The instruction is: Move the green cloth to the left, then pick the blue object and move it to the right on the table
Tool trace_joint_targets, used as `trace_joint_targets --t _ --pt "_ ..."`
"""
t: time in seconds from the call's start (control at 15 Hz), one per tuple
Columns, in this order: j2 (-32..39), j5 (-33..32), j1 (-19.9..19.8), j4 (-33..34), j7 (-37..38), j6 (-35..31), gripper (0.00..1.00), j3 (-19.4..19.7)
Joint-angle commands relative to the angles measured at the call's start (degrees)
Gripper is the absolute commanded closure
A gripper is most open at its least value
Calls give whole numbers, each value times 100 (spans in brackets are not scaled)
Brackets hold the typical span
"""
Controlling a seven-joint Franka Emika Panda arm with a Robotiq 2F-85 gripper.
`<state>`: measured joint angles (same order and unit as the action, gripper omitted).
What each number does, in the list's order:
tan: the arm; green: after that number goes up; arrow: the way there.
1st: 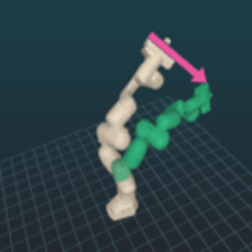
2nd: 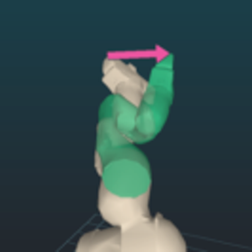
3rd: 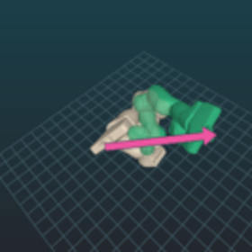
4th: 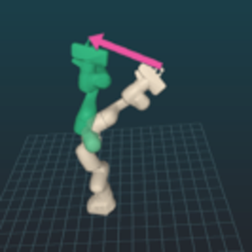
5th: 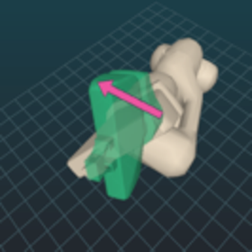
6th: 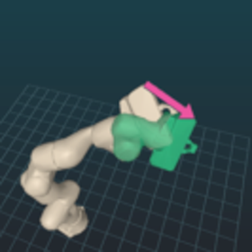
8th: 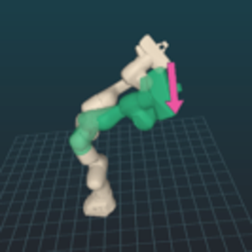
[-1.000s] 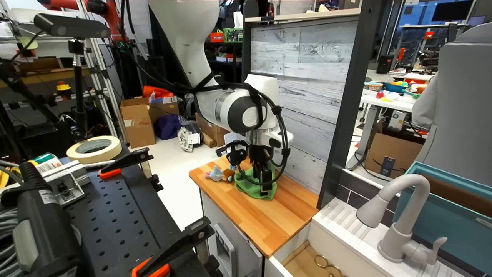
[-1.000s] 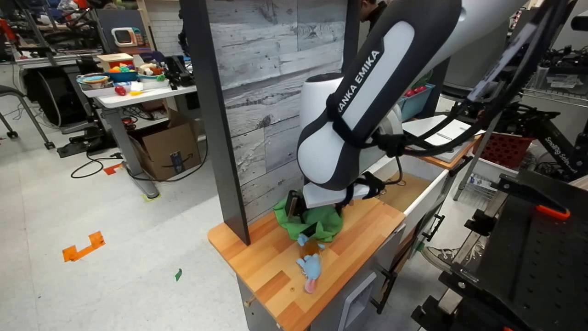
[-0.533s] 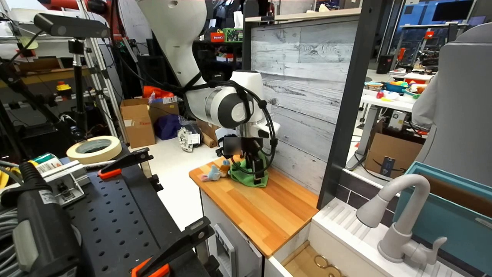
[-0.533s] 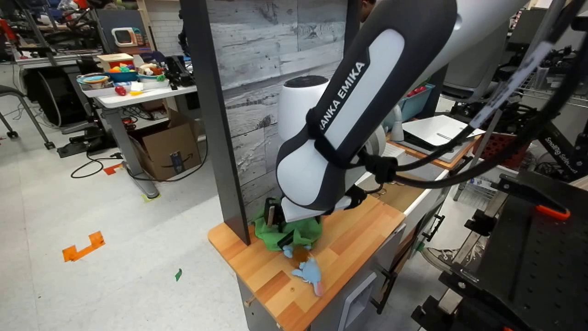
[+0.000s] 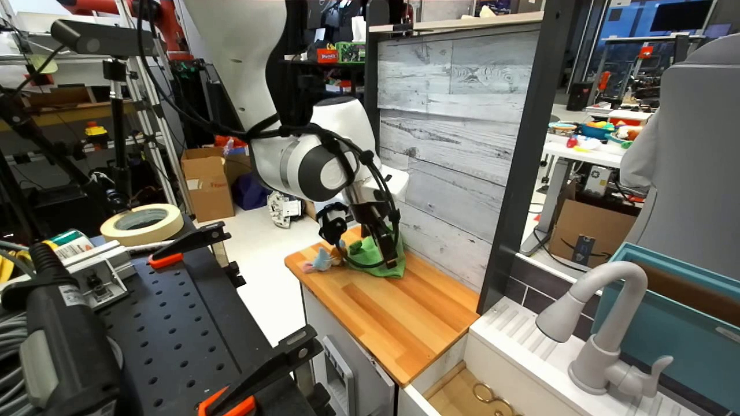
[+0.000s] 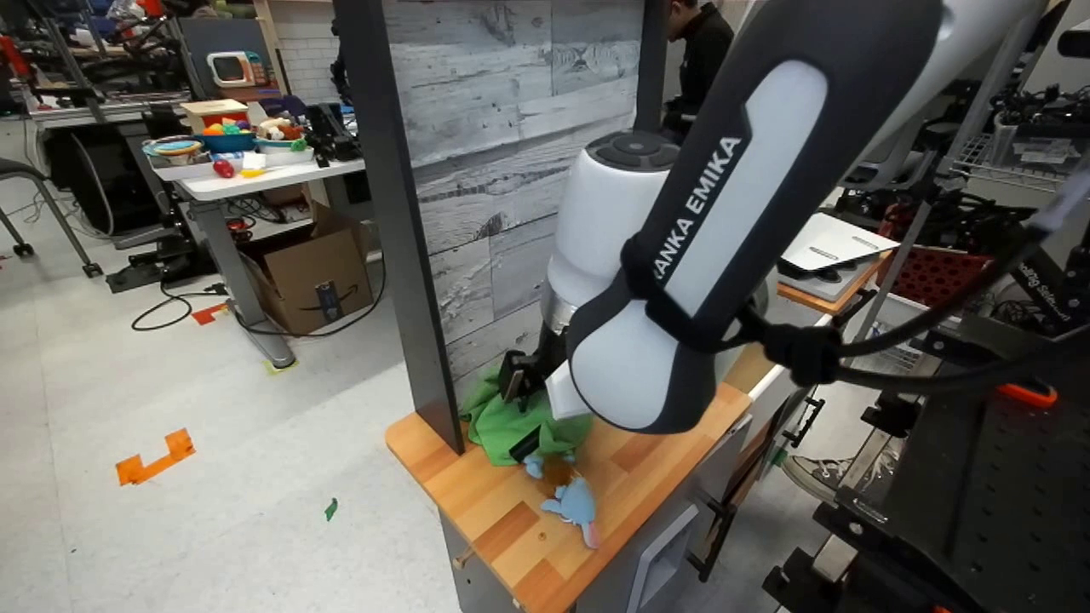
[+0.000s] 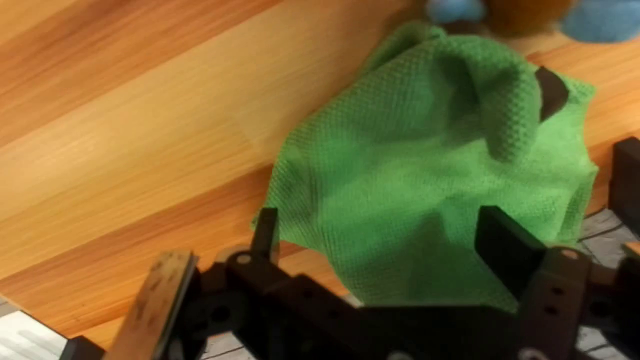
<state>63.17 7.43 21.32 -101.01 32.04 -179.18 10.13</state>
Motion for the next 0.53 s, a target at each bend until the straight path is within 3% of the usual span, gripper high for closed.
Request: trace_joint_targets --t 0.0,0.2,0.47 --pt "-844 376 29 -1390 -421 -769 0 -130" --pt "-1287 441 -378 -2013 -892 -938 0 -641" --pt "-1716 374 -1165 -2348 -1265 -595 0 -1477"
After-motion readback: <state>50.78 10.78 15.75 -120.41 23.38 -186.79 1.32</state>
